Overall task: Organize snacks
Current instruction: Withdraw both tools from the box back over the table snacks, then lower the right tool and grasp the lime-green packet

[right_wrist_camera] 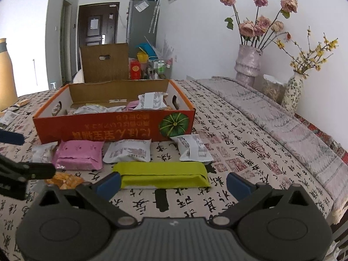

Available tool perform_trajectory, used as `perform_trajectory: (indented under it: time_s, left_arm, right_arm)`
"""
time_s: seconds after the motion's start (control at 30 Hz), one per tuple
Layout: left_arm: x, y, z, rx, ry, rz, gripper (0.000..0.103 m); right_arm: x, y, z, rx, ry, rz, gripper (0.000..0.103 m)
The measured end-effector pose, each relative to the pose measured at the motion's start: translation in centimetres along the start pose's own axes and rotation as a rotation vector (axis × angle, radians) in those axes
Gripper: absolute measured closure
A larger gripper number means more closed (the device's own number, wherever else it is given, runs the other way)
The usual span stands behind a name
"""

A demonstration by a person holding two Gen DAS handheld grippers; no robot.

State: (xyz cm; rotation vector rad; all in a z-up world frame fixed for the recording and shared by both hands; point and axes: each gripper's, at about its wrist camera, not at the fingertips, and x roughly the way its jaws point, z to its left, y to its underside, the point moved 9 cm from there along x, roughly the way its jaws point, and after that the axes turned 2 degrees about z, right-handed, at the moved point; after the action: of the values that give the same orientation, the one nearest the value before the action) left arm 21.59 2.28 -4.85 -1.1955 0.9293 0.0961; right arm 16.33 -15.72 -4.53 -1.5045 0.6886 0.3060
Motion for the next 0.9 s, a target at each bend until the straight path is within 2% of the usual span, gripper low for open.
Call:
perform_trajectory:
  time_s: [0.27, 0.53, 0.7, 0.9]
  left_arm:
    - [0.2, 0.6, -0.4, 0.012, 0.001, 0.000, 0.000]
    - [1.1, 0.8, 1.1, -0.050, -0.005, 0.030, 0.000]
    - [1.4, 0.9, 1.9, -0.085, -0.011, 0.036, 0.000]
    - [1.7, 1.0, 2.7, -0.121, -0.025, 0.044, 0.000]
  right_arm:
    - [2.2, -0.8, 0.7, 0.046, 0.019, 0.031, 0.000]
    - [6.4, -2.0, 1.1, 0.122, 0.086, 0.115, 0.000]
    - [8.9, -1.7, 1.0, 0.148, 0.133, 0.174, 0.001]
    - [8.3, -1.0, 1.1, 0.122, 0.105, 0.180, 0.004]
